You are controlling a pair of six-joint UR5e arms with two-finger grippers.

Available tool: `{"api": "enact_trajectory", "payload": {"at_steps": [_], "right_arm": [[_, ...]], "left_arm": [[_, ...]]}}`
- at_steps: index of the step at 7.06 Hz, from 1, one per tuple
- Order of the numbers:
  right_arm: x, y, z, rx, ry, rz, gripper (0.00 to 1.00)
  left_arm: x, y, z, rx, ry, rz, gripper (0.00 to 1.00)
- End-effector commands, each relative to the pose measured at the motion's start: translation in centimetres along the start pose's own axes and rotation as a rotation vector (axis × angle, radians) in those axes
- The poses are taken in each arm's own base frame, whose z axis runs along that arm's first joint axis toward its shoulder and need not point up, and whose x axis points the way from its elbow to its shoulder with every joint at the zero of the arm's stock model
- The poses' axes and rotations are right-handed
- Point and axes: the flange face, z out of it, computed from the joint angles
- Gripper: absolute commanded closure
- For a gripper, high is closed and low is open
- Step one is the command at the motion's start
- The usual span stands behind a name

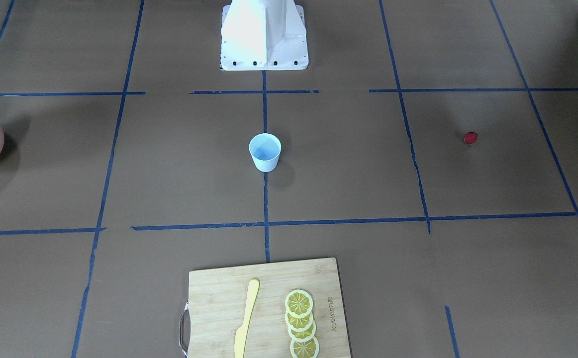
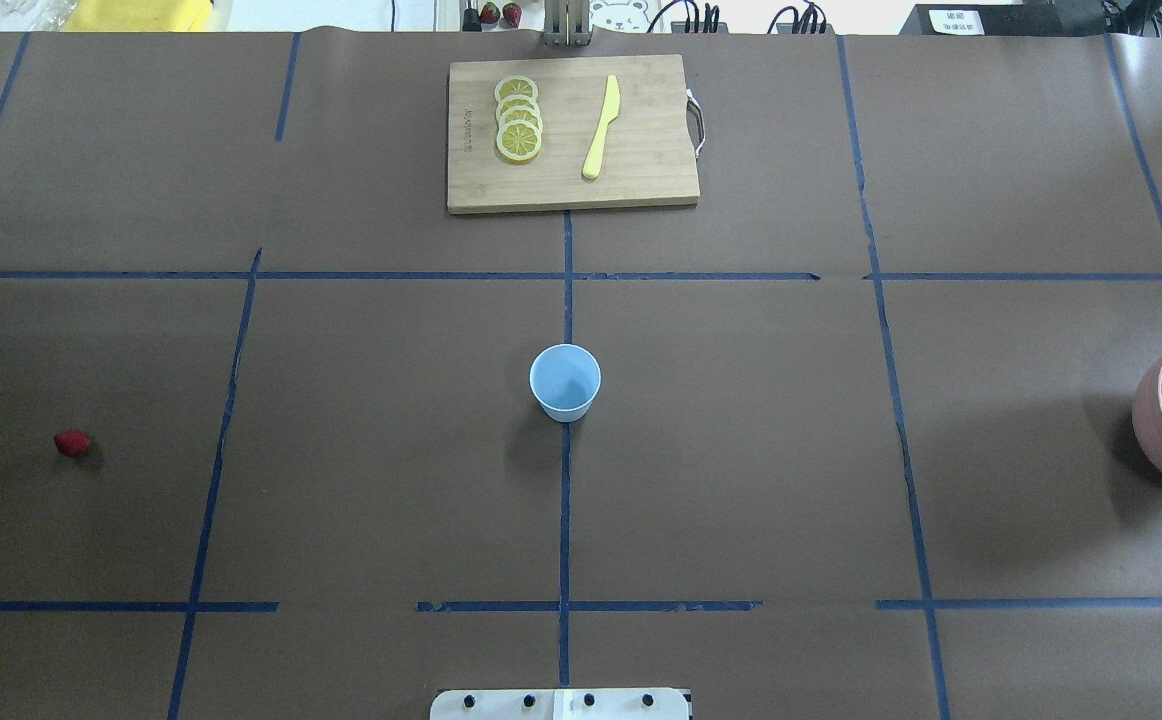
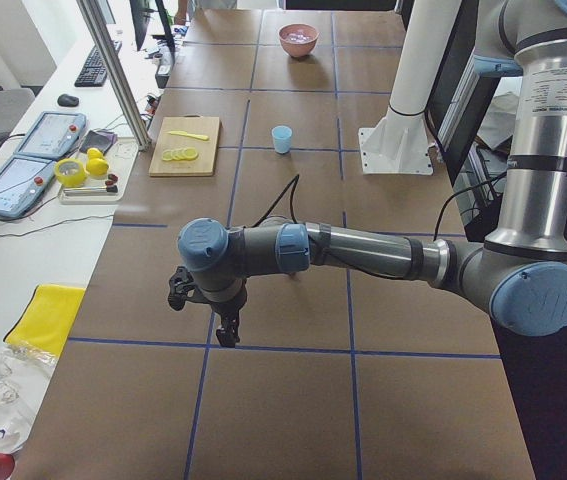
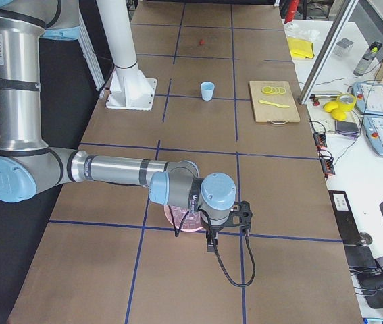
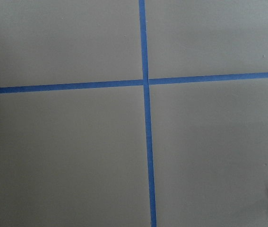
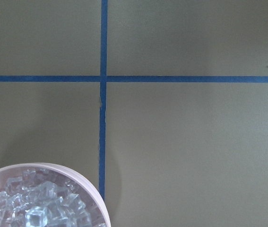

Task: Put ice and strawberries in cup
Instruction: 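Lower the right gripper into the pink bowl of ice cubes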

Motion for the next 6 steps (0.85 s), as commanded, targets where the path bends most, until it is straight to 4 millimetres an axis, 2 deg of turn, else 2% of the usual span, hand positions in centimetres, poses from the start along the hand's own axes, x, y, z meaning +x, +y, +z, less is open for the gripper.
{"api": "enact_trajectory", "payload": {"at_steps": [1,4,5,6], "right_arm": [[0.4,0.2,0.2,-0.013,0.034,-0.002,0.00],[-0.1,0.3,0.3,-0.007,-0.014,0.000,0.00],[-1.2,-0.1,1.1,-0.018,-0.018,-0.023,0.00],[-3.5,0.5,2.5,-0.029,-0.040,-0.076,0.00]], "left_arm": [[0.0,1.6,0.3,0.019,0.000,0.061,0.00],[0.3,2.2,0.5,0.014,-0.018,0.078,0.00],[0.5,2.2,0.4,0.017,-0.019,0.080,0.00],[0.4,2.2,0.6,0.017,-0.016,0.075,0.00]]}}
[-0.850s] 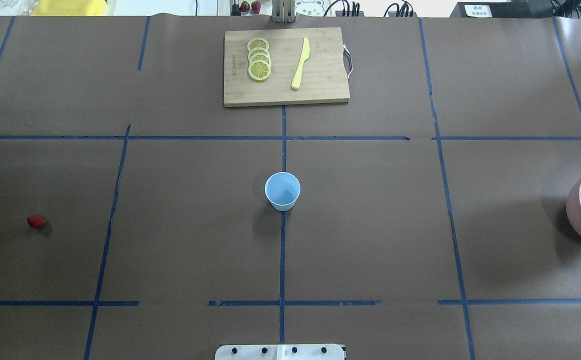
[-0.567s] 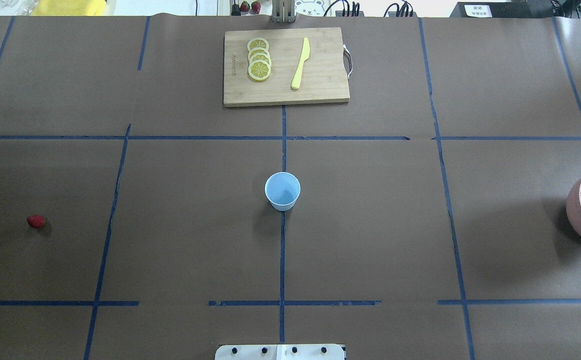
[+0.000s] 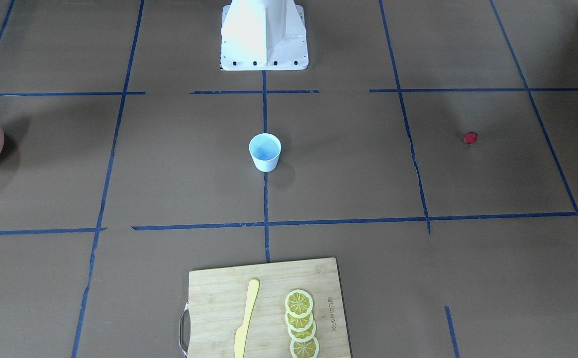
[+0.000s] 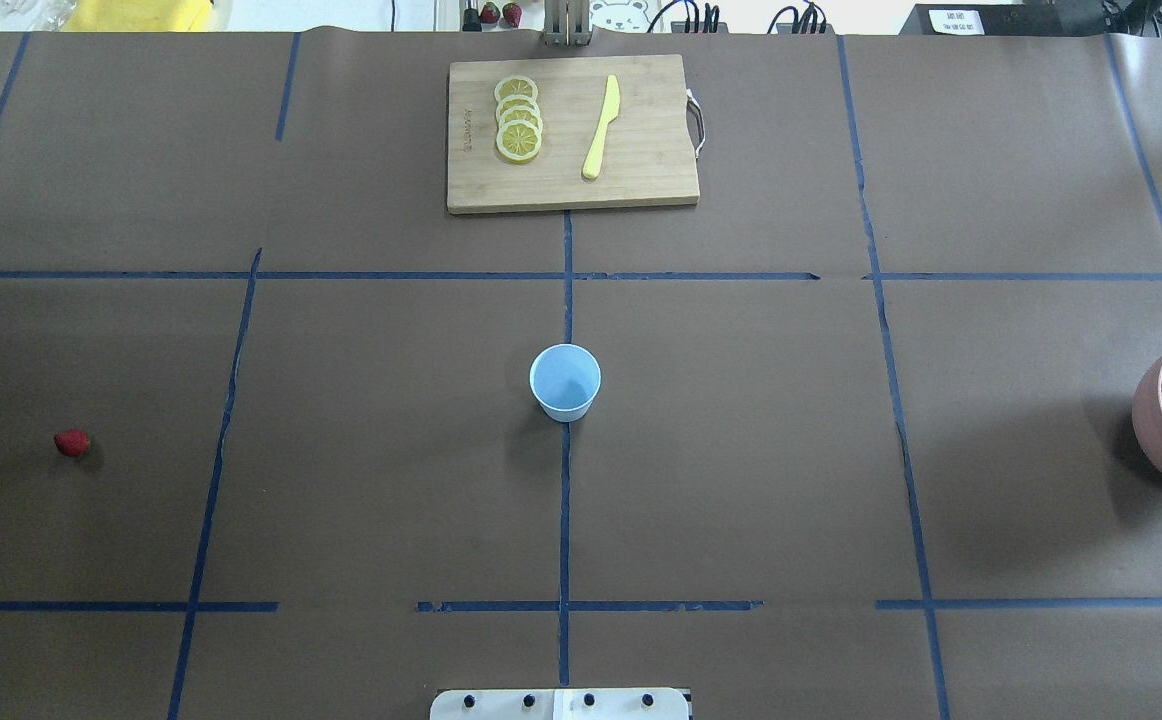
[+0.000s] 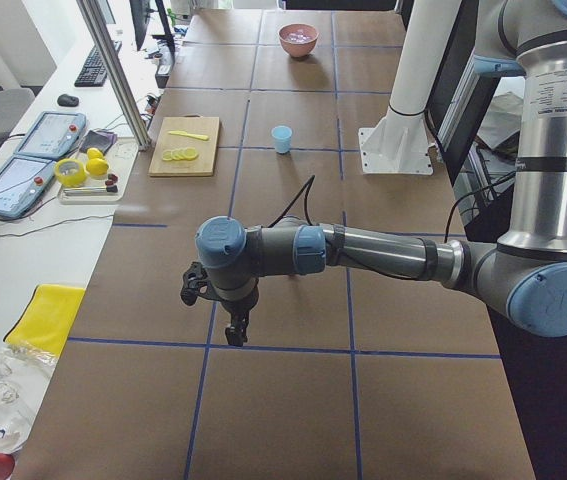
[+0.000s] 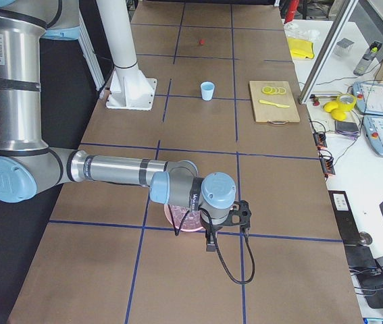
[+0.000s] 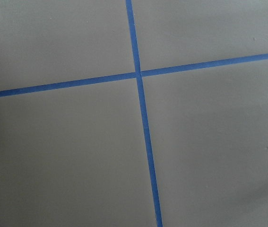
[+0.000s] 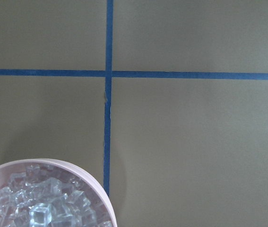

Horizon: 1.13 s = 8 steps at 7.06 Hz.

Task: Put ice and strawberries in cup
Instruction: 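Lower the right gripper into the pink bowl of ice cubes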

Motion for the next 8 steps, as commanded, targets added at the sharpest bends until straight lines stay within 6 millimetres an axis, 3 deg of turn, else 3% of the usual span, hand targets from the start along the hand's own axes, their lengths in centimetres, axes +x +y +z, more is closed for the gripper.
{"api": "enact_trajectory", "payload": {"at_steps": [1,2,3,4,6,7,8], "right_arm": [[-4.1,1.1,2.4,0.001,-0.022,-0.134,0.00],[-6.0,4.0,4.2,0.020,-0.023,-0.247,0.00],[-5.0,7.5,5.9,0.055,-0.021,-0.312,0.00],[-5.1,8.5,6.3,0.062,-0.019,-0.340,0.01],[-7.7,8.0,8.6,0.032,0.040,-0.452,0.08],[-8.3,7.8,8.9,0.038,0.056,-0.486,0.11],[-10.1,7.3,8.1,0.056,0.086,-0.535,0.13]], "left_arm": [[-0.1,0.2,0.1,-0.002,-0.003,-0.038,0.00],[-0.1,0.2,0.1,-0.001,-0.004,-0.113,0.00],[0.1,0.1,0.0,0.004,-0.003,-0.146,0.00],[0.1,0.0,0.0,0.003,-0.003,-0.147,0.00],[0.2,0.0,-0.1,0.007,0.000,-0.144,0.00],[0.2,0.0,-0.1,0.007,0.001,-0.144,0.00],[0.2,0.0,-0.1,0.007,0.001,-0.144,0.00]]}}
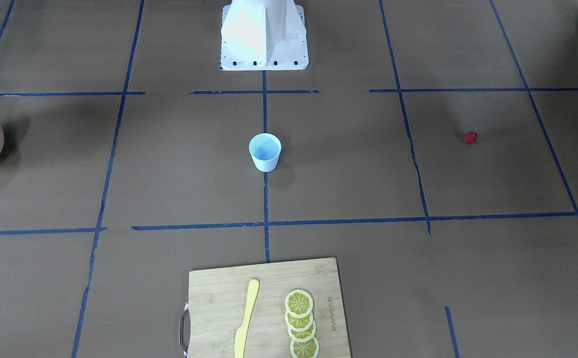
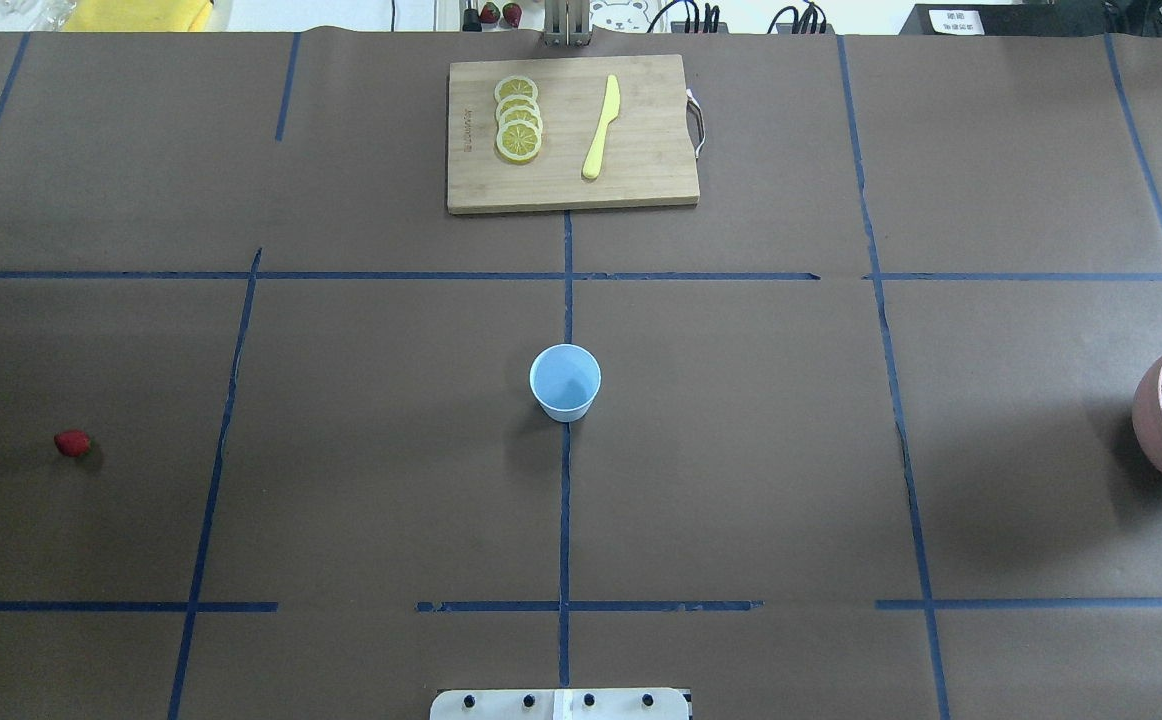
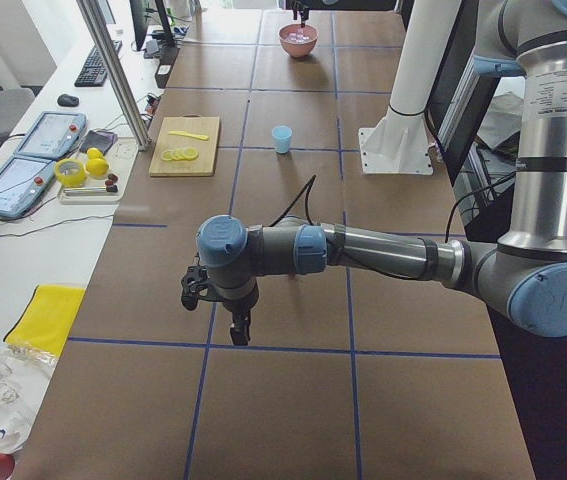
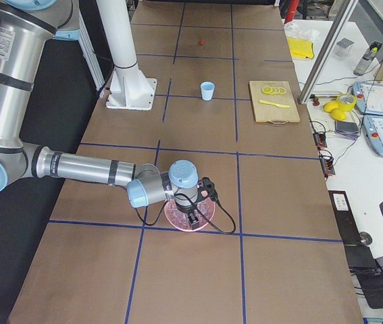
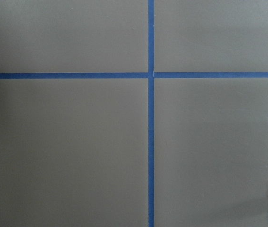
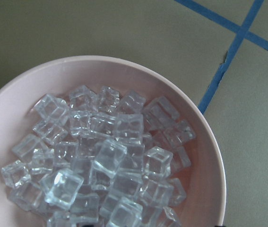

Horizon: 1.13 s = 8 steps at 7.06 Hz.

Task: Put ice and strawberries in cup
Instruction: 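Grasp an ice cube from the bowl with the right gripper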

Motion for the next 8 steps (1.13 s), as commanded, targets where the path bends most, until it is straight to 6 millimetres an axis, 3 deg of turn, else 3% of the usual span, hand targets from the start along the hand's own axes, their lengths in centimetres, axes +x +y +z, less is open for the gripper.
{"api": "enact_trajectory", "payload": {"at_steps": [1,5,8], "right_arm": [[-1.4,-0.5,0.1,-0.008,0.034,-0.057,0.15],[-2.6,-0.7,1.6,-0.043,0.016,-0.139,0.18],[-1.9,0.2,2.5,-0.064,0.014,-0.175,0.19]], "left_arm": [[0.1,-0.1,-0.1,0.004,0.000,0.002,0.00],[0.5,-0.5,-0.5,0.011,0.000,0.010,0.00],[1.0,-0.6,-1.0,0.020,-0.002,0.016,0.00]]}}
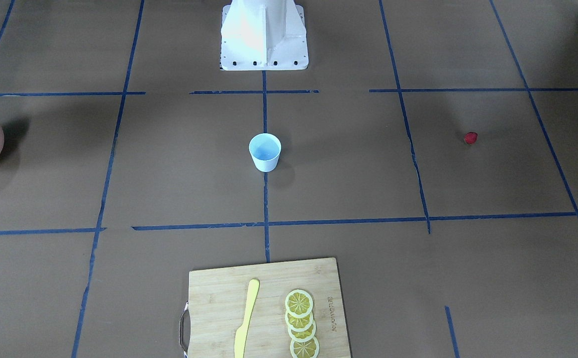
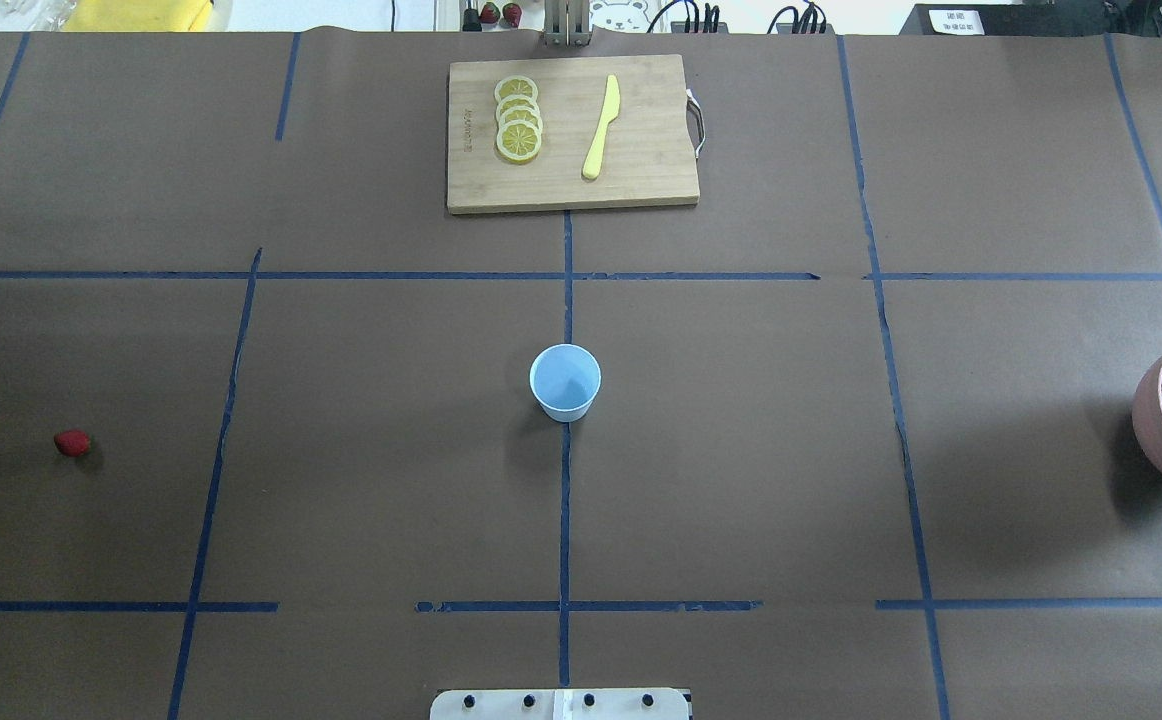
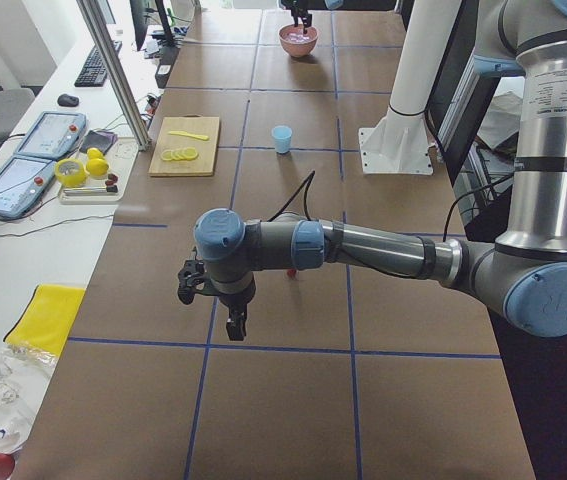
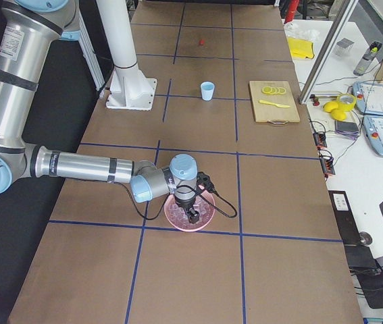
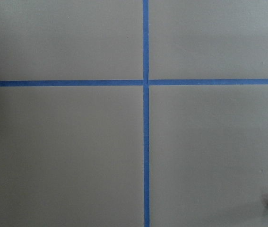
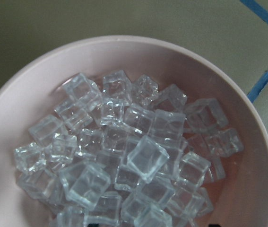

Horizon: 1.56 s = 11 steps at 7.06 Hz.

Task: Put ice and strawberries in cup
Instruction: 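Grasp an ice cube from the bowl with the right gripper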

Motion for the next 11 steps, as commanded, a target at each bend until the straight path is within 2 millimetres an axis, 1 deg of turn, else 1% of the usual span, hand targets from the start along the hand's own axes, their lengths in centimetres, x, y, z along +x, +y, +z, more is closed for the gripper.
{"api": "enact_trajectory", "payload": {"at_steps": [1,4,5,6,7,9,10,11], "right_arm": [[0.4,0.5,0.7,-0.014,-0.003,-0.017,0.19],[0.6,0.0,0.9,-0.011,-0.004,-0.018,0.25],[0.6,-0.7,0.7,-0.002,-0.002,-0.026,0.25],[0.6,-0.9,0.6,0.001,-0.002,-0.028,0.25],[0.5,-0.8,0.6,0.007,0.000,-0.032,0.27],[0.6,-0.6,0.6,0.008,0.002,-0.032,0.43],[0.5,-0.5,0.6,0.008,0.002,-0.031,0.53],[0.6,-0.4,0.7,0.006,0.003,-0.024,0.70]], "left_arm": [[0.4,0.0,-0.4,0.008,-0.001,0.002,0.00],[0.9,0.1,-0.9,0.018,-0.002,0.001,0.00],[0.9,0.1,-0.9,0.018,-0.002,0.001,0.00],[1.1,0.0,-1.1,0.023,-0.002,0.006,0.00],[1.2,0.1,-1.2,0.023,-0.002,0.006,0.00],[1.2,0.1,-1.2,0.024,-0.002,0.007,0.00],[1.2,0.1,-1.2,0.024,-0.002,0.007,0.00],[1.3,0.1,-1.3,0.025,0.000,0.008,0.00]]}}
